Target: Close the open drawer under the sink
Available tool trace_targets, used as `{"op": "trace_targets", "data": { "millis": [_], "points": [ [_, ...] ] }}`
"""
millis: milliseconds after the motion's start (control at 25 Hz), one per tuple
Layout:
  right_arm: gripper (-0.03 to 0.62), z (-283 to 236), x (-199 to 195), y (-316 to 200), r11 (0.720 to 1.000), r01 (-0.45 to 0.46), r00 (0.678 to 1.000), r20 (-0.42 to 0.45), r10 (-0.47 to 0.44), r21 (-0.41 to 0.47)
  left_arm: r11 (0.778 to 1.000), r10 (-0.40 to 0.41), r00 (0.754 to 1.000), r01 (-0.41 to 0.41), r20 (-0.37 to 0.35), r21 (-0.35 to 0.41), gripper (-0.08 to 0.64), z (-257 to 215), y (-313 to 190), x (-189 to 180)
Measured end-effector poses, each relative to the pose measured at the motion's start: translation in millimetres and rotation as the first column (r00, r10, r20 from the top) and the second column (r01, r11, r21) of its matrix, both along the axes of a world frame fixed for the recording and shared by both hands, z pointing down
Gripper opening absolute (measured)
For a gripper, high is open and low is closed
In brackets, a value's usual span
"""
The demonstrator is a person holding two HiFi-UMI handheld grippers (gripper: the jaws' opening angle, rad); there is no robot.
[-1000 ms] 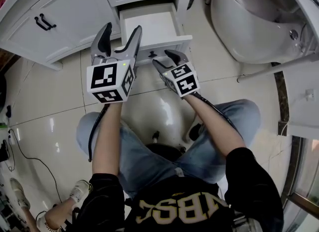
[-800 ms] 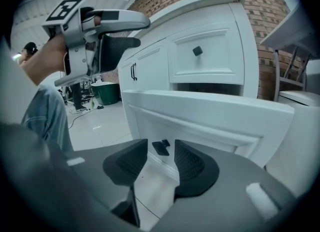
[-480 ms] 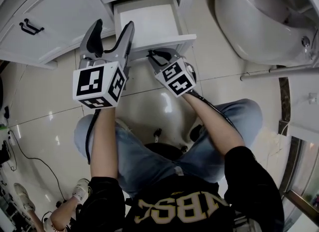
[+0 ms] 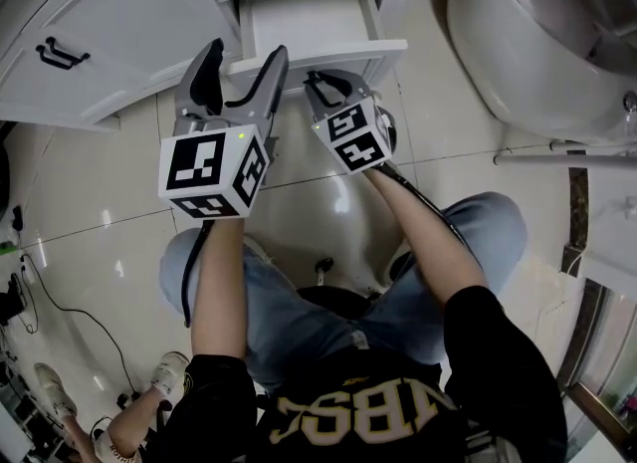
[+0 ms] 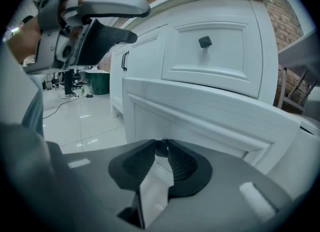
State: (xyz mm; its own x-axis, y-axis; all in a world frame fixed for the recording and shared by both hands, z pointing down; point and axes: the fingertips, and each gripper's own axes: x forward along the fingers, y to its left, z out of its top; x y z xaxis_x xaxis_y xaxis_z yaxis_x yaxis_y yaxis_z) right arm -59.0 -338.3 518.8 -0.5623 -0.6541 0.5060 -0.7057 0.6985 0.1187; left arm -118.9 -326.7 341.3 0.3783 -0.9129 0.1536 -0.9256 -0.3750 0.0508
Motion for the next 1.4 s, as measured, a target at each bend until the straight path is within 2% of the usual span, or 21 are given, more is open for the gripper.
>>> {"op": "trace_targets", "data": {
  "millis": [360,520,760,840,960,1120,1240,1320,1400],
  "points": [
    [0.077,-4.6,-4.3,-62.1,0.993,-0.1,0.995,-0.017,0.101,0.061,0.997,0.022,0.999,-0.02,0.028,-0.07,0.336,26.7,-14.9,-15.7],
    [0.075,-4.8,-7.1,-91.0,0.99,-0.108,0.993,-0.038,0.112,0.093,0.995,0.0,1.0,0.002,0.021,-0.096,0.336,36.1,-25.3,-32.4],
    [0.077,-7.1,-12.9,-133.7,0.988,-0.122,0.992,0.004,0.122,0.095,0.993,-0.056,0.998,0.057,0.01,-0.101,0.336,36.0,-38.9,-66.1],
    [0.081,-7.0,-13.3,-139.9,0.988,-0.129,0.991,-0.029,0.132,0.09,0.991,-0.07,0.997,0.072,0.019,-0.112,0.336,40.4,-39.8,-74.6],
    [0.081,-7.0,-15.5,-139.6,0.986,-0.123,0.983,-0.126,0.137,0.111,0.988,-0.088,0.995,0.093,0.045,-0.123,0.336,43.1,-36.9,-88.0],
    [0.081,-7.9,-15.8,-141.2,0.99,-0.101,0.983,-0.142,0.114,0.099,0.987,-0.108,0.992,0.114,0.061,-0.11,0.336,36.5,-30.1,-98.9],
    [0.081,-10.8,-17.0,-140.1,0.996,-0.082,0.992,-0.093,0.086,0.046,0.988,-0.106,0.992,0.113,0.067,-0.104,0.336,32.0,-23.2,-96.8],
    [0.126,-20.8,-18.1,-126.2,0.997,-0.077,0.997,0.011,0.077,-0.006,0.99,-0.099,0.993,0.104,0.056,-0.098,0.336,25.9,-14.9,-88.2],
    [0.138,-41.9,-21.1,-102.1,0.997,-0.071,0.993,0.097,0.071,-0.007,0.993,-0.084,0.995,0.088,0.057,-0.079,0.336,14.6,-3.7,-77.0]
  ]
}}
